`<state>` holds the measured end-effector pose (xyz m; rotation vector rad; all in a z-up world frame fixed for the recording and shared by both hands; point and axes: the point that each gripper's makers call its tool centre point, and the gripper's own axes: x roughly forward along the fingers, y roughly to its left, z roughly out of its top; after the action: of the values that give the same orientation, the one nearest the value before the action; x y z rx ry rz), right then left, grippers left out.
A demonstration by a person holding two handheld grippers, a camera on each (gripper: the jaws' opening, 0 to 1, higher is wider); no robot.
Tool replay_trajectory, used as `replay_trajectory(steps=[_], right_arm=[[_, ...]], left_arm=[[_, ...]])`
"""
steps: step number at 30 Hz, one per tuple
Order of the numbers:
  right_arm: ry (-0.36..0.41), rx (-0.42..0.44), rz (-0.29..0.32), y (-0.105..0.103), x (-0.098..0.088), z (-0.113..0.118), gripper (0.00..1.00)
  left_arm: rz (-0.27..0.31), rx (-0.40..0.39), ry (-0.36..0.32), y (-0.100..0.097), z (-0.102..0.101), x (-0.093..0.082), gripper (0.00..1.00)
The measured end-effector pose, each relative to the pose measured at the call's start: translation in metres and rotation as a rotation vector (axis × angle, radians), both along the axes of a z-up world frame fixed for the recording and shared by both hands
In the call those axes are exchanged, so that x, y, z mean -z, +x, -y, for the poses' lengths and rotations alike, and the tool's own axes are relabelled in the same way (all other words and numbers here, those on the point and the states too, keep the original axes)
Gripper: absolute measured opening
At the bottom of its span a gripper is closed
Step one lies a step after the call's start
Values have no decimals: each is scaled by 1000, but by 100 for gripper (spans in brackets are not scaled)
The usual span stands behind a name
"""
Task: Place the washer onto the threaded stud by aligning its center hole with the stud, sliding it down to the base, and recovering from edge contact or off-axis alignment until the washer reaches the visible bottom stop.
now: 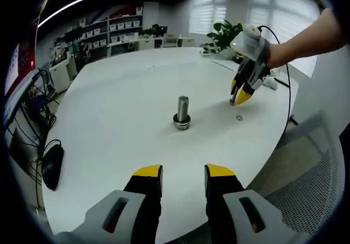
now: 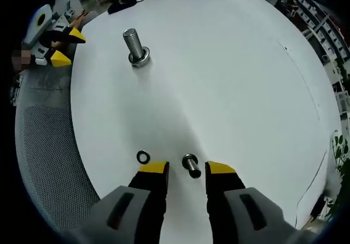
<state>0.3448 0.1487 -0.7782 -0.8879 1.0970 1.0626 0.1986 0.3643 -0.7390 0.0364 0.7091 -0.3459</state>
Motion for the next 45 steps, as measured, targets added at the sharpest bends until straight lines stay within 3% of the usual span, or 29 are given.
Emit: replay_trajectory(steps=[10, 23, 30, 45], right_arm=[[0, 21, -11, -9, 3, 13, 30], [7, 0, -22, -25, 5, 11, 29], [43, 8, -42, -33, 5, 3, 28], [47, -30, -69, -49, 14, -16, 27]], left_arm=[[-2, 2, 5, 0, 0, 1, 29], [-3, 0, 10, -1, 0, 1, 29], [-1, -4, 9, 0, -1, 1, 29], [-1, -10, 14, 0, -2, 1, 29]])
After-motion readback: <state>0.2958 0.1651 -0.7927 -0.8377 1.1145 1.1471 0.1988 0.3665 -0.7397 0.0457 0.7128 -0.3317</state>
